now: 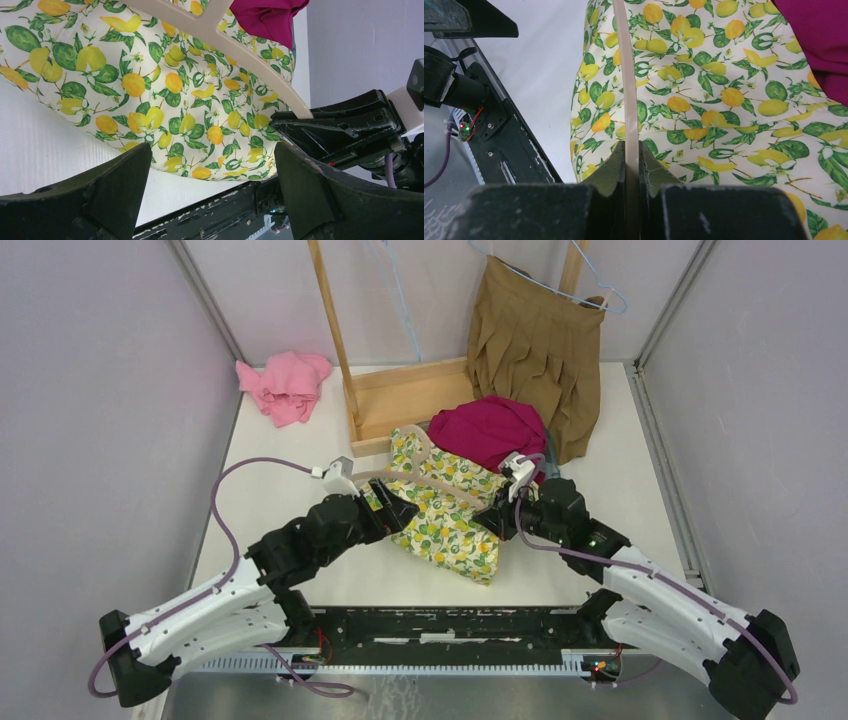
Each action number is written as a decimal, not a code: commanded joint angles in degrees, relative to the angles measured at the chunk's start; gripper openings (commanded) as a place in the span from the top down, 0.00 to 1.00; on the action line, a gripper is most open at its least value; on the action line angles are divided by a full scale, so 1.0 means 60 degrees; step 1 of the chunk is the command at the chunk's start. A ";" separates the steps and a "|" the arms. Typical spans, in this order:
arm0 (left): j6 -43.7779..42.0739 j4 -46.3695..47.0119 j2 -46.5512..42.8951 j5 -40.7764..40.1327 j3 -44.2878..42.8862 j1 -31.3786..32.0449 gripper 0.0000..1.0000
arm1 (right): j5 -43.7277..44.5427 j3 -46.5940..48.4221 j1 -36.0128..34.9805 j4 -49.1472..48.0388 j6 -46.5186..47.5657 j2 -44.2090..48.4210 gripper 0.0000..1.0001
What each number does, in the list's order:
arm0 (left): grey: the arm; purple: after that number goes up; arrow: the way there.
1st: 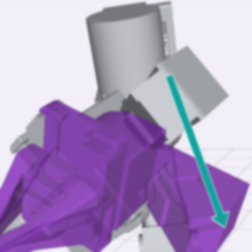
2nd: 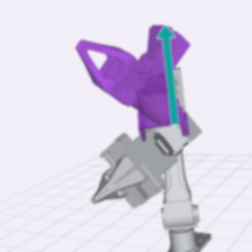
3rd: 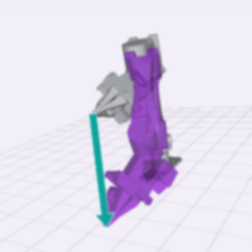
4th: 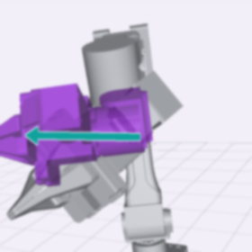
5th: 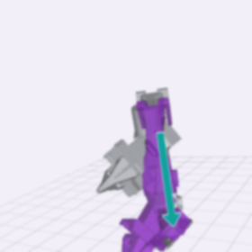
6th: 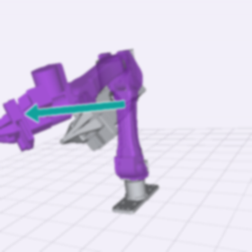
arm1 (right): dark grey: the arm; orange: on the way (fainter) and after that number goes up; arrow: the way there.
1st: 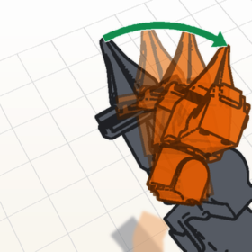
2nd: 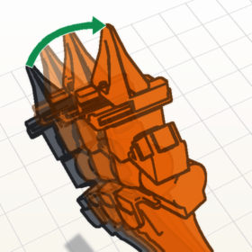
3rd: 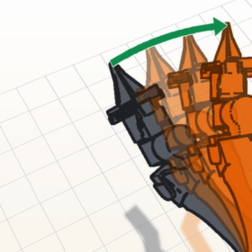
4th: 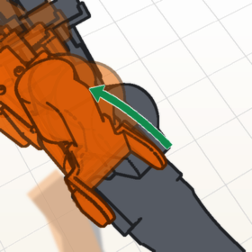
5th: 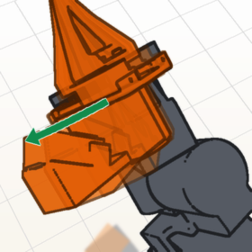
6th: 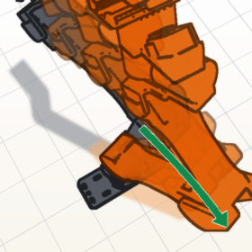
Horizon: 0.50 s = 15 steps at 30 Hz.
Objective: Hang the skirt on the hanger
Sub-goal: Hang the skirt on the hanger.
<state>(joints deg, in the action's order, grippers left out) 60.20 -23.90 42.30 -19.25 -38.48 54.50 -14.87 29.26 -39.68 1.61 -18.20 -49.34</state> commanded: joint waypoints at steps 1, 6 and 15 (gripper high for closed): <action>-0.0005 0.0462 0.0048 -0.0247 0.0056 0.0008 0.01 | -0.0686 0.0132 -0.0004 -0.1103 -0.0175 -0.0204 0.99; -0.0027 0.0494 0.0196 -0.0198 0.0041 -0.0001 0.01 | -0.1044 0.0378 -0.0087 -0.1121 -0.0107 -0.0681 0.99; -0.0173 0.0688 0.0405 0.0011 -0.0006 -0.0001 0.01 | -0.1522 0.0971 -0.0575 -0.1031 0.0113 -0.1381 0.99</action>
<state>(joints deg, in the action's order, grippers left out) 60.18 -22.72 44.64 -19.00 -38.17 54.50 -20.88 31.07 -41.47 -2.72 -18.59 -57.08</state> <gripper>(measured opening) 0.994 0.095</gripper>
